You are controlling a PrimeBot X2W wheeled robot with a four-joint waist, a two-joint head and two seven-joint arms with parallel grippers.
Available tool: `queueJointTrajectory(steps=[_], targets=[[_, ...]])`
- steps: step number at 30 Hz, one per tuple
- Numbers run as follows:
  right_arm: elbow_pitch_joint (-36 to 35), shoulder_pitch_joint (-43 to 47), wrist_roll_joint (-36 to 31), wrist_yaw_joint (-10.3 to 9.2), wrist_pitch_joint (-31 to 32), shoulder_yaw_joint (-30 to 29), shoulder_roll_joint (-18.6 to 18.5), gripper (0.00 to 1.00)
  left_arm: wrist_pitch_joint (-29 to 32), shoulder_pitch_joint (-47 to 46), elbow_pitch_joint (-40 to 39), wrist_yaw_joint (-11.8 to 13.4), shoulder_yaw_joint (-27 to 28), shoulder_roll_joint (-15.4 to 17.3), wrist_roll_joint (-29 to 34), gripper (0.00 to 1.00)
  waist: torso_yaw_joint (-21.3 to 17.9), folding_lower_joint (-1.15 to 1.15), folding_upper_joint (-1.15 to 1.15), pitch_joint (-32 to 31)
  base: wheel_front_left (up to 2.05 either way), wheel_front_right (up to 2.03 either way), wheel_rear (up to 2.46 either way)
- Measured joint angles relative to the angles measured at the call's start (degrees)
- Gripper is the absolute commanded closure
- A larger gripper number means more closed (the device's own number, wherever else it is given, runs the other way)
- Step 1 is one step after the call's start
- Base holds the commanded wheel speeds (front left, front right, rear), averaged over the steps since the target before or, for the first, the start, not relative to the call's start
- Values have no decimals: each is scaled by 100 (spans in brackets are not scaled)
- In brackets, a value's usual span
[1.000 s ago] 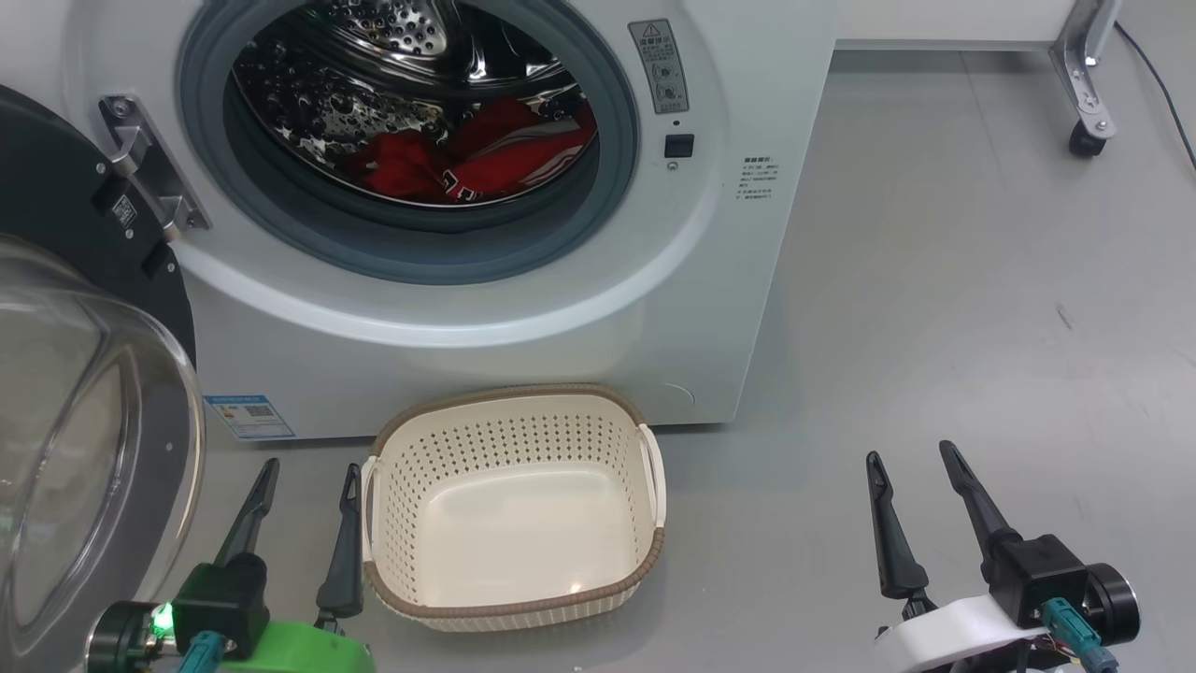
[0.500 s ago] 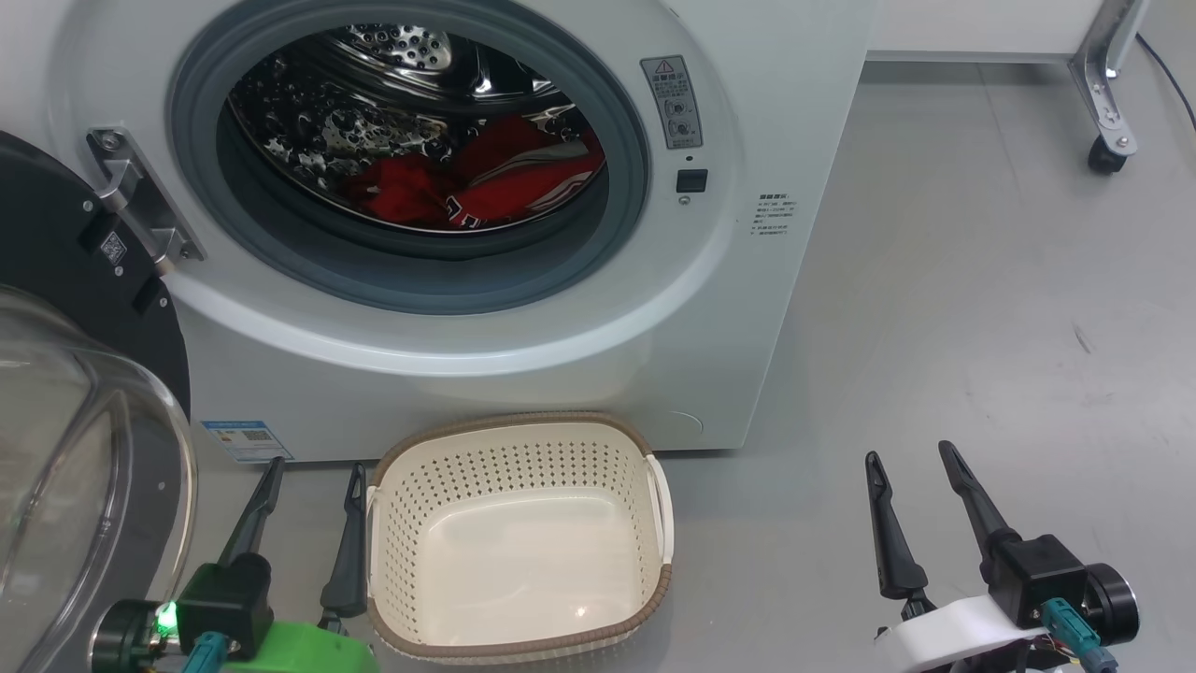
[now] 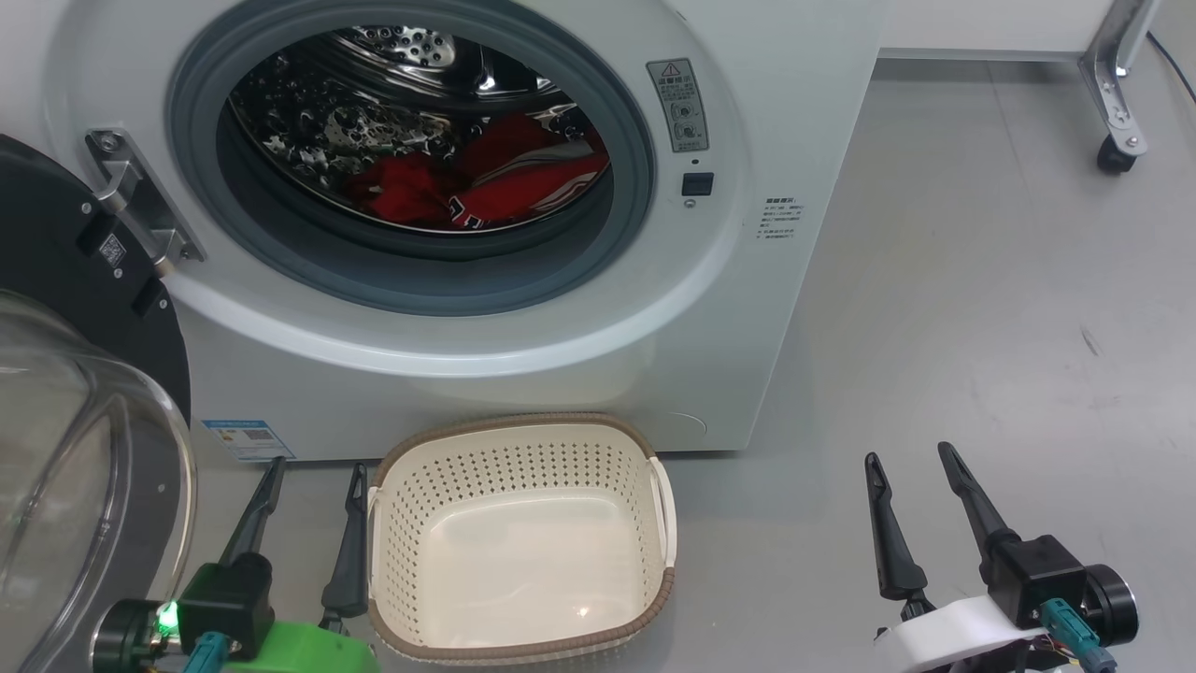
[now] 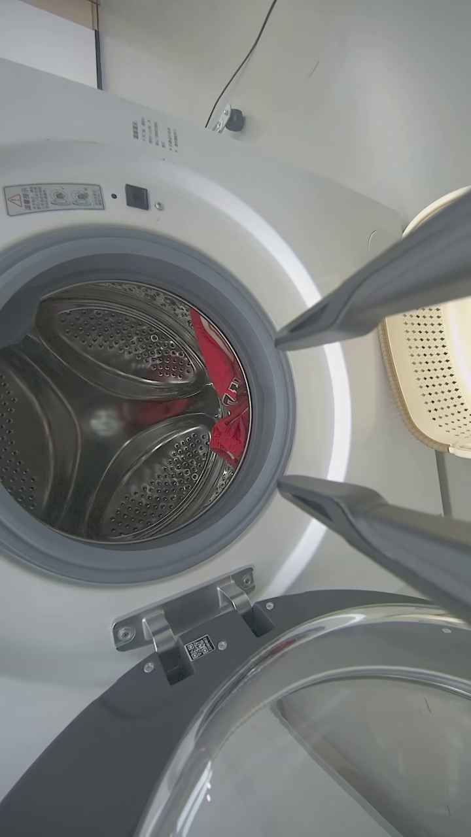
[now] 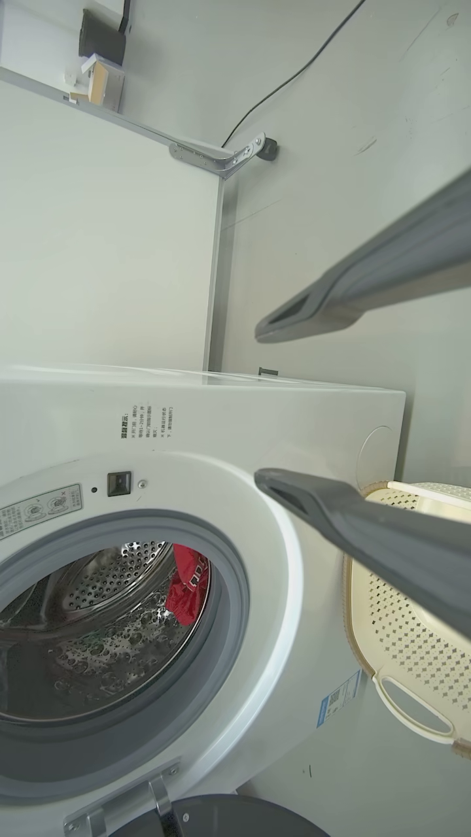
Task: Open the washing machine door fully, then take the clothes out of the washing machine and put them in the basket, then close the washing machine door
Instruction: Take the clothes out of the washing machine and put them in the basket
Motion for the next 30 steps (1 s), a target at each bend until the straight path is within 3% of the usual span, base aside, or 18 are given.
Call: queueJointTrajectory(steps=[14,30], targets=[[-20,-19,-2,1,0,54,2,0,11,-196,52,-77,-108,3,-1,0,35,0,0,202,0,0,0],[-207,-397,-134,0,0,278,-1,0,736,-1573,513,-526,-268,9,-211,0,-164,0,0,1097,0,0,0]])
